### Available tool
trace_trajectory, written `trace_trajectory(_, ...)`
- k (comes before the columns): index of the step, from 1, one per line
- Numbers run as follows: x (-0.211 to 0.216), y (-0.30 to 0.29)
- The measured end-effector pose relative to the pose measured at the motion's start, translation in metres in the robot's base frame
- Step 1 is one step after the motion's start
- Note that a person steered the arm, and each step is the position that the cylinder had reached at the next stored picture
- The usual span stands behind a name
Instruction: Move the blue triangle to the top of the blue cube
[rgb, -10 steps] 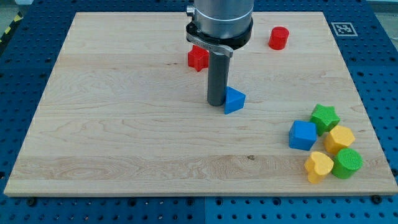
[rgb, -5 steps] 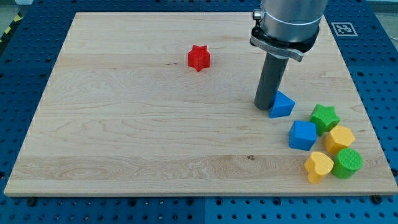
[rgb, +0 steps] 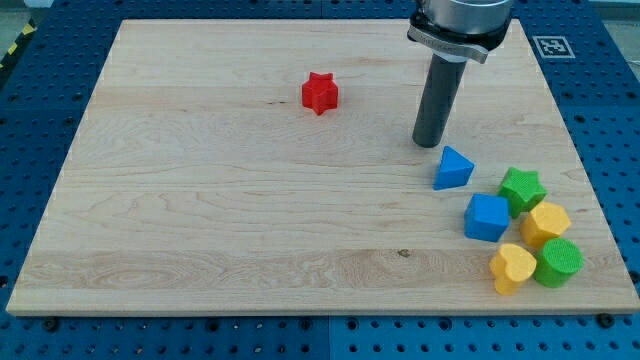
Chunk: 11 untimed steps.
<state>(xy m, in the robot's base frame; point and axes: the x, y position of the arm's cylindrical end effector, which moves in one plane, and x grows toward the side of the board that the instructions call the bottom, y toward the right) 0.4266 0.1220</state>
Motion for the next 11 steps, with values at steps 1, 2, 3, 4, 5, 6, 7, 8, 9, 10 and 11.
trace_trajectory(1,0.001,0.000)
trace_trajectory(2,0.019,0.000)
trace_trajectory(3,0.024,0.000)
trace_trajectory(4,0.024,0.000)
trace_trajectory(5,0.024,-0.009)
trace_trajectory(6,0.024,-0.022)
trace_trajectory(7,0.041,-0.021)
trace_trajectory(8,0.043,-0.021)
trace_trajectory(9,0.009,-0.019)
trace_trajectory(10,0.021,0.004)
trace_trajectory(11,0.048,0.023)
